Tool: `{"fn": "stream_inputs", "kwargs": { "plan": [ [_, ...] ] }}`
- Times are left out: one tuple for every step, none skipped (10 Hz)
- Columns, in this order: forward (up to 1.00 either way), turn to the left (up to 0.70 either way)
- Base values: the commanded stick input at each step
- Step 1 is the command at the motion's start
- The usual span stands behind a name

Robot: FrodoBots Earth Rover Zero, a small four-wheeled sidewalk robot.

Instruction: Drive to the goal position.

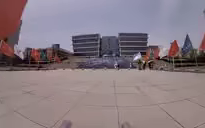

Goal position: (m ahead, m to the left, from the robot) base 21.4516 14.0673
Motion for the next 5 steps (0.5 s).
{"fn": "stream_inputs", "kwargs": {
  "plan": [
    [1.0, -0.01],
    [1.0, -0.01],
    [1.0, -0.01],
    [1.0, -0.01],
    [1.0, -0.01]
  ]
}}
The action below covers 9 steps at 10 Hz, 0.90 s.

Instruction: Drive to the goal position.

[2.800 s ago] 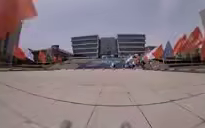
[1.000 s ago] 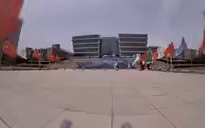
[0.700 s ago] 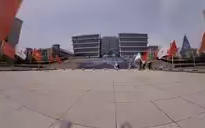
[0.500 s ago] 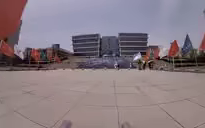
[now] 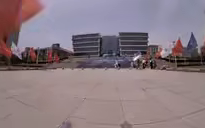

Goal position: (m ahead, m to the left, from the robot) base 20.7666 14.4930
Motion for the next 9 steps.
{"fn": "stream_inputs", "kwargs": {
  "plan": [
    [1.0, -0.01],
    [1.0, -0.01],
    [1.0, -0.01],
    [1.0, -0.01],
    [1.0, -0.01],
    [1.0, -0.01],
    [1.0, -0.01],
    [1.0, -0.01],
    [1.0, -0.01]
  ]
}}
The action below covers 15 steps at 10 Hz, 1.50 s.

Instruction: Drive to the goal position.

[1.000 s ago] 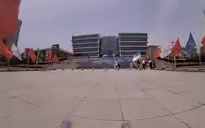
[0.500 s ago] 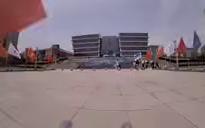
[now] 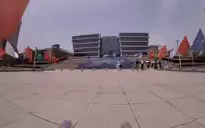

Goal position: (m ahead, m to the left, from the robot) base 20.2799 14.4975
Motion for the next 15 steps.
{"fn": "stream_inputs", "kwargs": {
  "plan": [
    [1.0, -0.01],
    [1.0, -0.01],
    [1.0, -0.01],
    [1.0, -0.01],
    [1.0, -0.01],
    [1.0, -0.01],
    [1.0, -0.01],
    [1.0, -0.01],
    [1.0, -0.01],
    [1.0, -0.01],
    [1.0, -0.01],
    [1.0, -0.01],
    [1.0, -0.01],
    [1.0, -0.01],
    [1.0, -0.01]
  ]
}}
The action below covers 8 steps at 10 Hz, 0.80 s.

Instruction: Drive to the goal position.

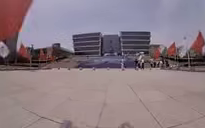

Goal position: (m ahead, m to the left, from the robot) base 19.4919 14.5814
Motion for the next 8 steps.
{"fn": "stream_inputs", "kwargs": {
  "plan": [
    [1.0, -0.01],
    [1.0, -0.01],
    [1.0, -0.01],
    [1.0, -0.01],
    [1.0, -0.01],
    [1.0, -0.01],
    [1.0, -0.01],
    [1.0, -0.01]
  ]
}}
